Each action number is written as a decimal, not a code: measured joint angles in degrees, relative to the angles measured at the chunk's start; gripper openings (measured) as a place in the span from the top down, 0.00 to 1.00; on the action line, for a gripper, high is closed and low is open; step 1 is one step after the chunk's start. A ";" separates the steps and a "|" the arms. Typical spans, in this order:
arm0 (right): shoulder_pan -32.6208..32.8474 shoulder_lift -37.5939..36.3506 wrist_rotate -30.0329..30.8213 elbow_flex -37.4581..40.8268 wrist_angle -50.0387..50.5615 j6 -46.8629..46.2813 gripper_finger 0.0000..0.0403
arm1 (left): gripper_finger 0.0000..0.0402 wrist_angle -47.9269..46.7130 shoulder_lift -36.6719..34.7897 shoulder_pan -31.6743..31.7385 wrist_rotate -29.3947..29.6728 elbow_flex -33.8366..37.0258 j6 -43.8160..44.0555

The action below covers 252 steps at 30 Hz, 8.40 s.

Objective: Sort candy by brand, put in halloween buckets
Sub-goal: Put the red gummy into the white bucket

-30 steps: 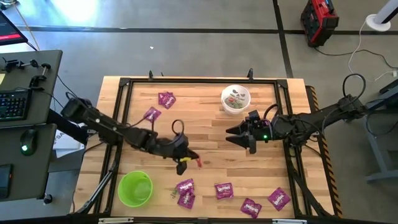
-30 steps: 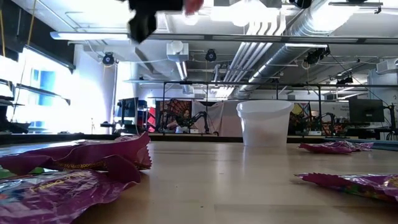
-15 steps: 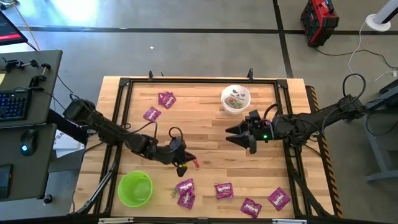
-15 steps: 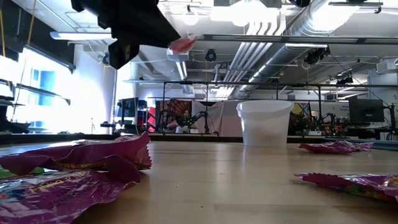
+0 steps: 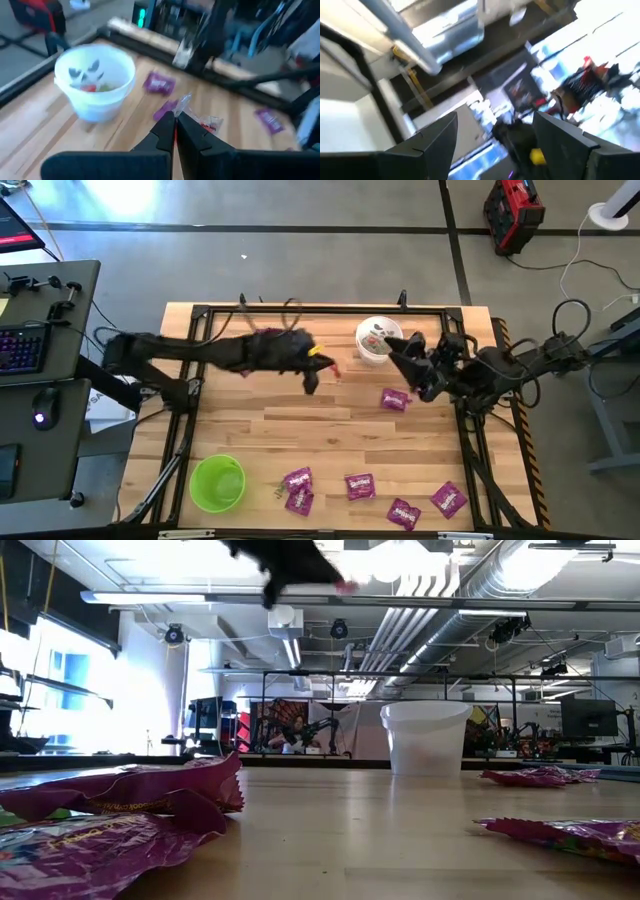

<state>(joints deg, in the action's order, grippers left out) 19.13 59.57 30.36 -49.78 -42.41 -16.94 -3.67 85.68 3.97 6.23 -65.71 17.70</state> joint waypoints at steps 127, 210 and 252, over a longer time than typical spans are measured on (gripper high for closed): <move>4.66 0.07 -4.40 0.00 37.55 -26.63 0.37 | 1.00 -17.34 25.55 -33.99 -6.77 -3.34 31.64; 4.64 0.07 -4.36 0.00 46.93 -29.26 0.37 | 0.99 -34.52 11.19 -31.63 -0.10 -3.17 36.58; 4.48 -0.09 1.12 0.00 27.22 -19.36 0.37 | 1.00 -0.14 9.37 -24.04 22.79 -3.35 15.09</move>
<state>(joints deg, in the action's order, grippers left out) 23.61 59.48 31.48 -49.78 -15.19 -36.30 -3.81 95.05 -20.07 29.02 -69.06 32.79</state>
